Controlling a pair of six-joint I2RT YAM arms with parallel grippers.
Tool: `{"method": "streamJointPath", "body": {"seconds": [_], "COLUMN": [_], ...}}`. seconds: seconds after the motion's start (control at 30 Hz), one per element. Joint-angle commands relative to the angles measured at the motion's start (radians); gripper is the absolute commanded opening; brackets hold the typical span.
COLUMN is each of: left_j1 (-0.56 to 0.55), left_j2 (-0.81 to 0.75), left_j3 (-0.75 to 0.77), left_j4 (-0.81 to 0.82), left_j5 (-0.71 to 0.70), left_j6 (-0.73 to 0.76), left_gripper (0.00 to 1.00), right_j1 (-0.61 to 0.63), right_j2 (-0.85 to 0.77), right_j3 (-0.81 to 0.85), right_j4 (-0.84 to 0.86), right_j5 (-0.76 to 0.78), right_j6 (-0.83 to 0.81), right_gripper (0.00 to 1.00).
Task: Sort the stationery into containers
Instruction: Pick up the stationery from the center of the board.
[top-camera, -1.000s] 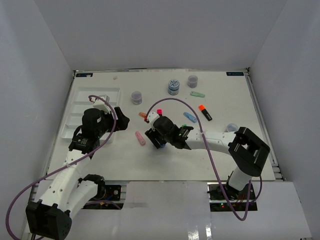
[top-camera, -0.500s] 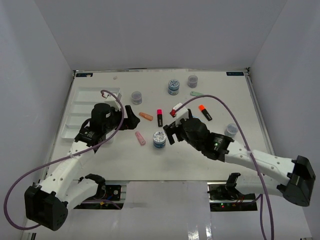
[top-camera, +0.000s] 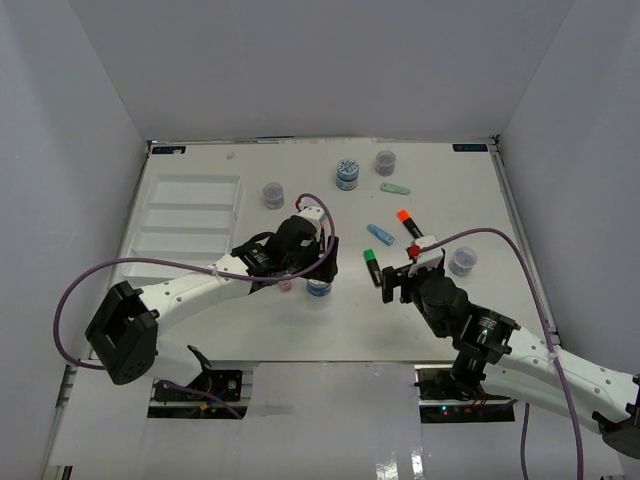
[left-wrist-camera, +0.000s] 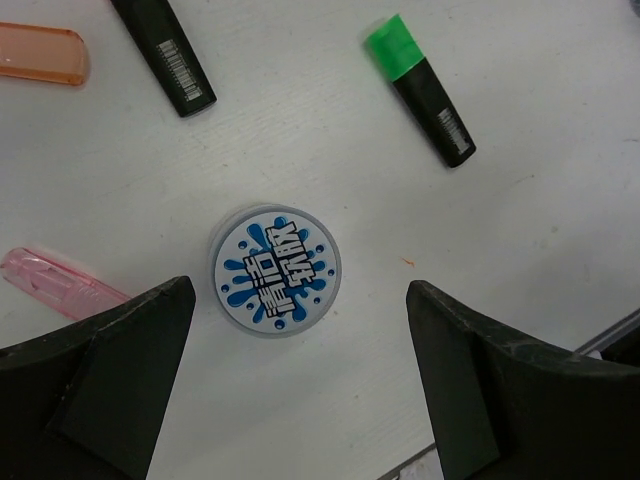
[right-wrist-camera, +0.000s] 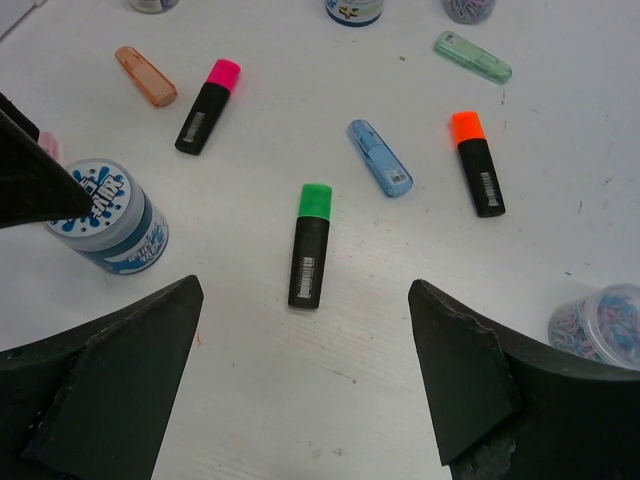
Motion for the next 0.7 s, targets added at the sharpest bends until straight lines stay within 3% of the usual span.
{"method": "streamJointPath", "body": {"seconds": [0.0, 0.47, 0.63, 0.67], "left_j1": [-0.054, -0.115, -0.115, -0.115], "left_j2": [0.044, 0.219, 0.222, 0.221], "left_j3": [0.053, 0.09, 0.093, 0.093], "left_j4": [-0.025, -0.041, -0.046, -0.049], "left_j5": [-0.148, -0.254, -0.29, -0.296], "left_j6": [-0.035, -0.084, -0.093, -0.098], "left_gripper": [0.98, 0.95, 0.75, 0.65], "right_j1": [-0.003, -0.001, -0.003, -0.003], "right_j2": [-0.074, -0.124, -0.108, -0.102], "right_j3": [-0.031, -0.08, -0.08, -0.08], "right_j4": [0.02, 0.017, 0.017, 0.017], "right_j5": [0.066, 0.085, 0.082, 0.082], "right_j6": [0.061, 0.057, 0.053, 0.053], "right_gripper": [0.9, 0.9, 0.9, 0.9]}}
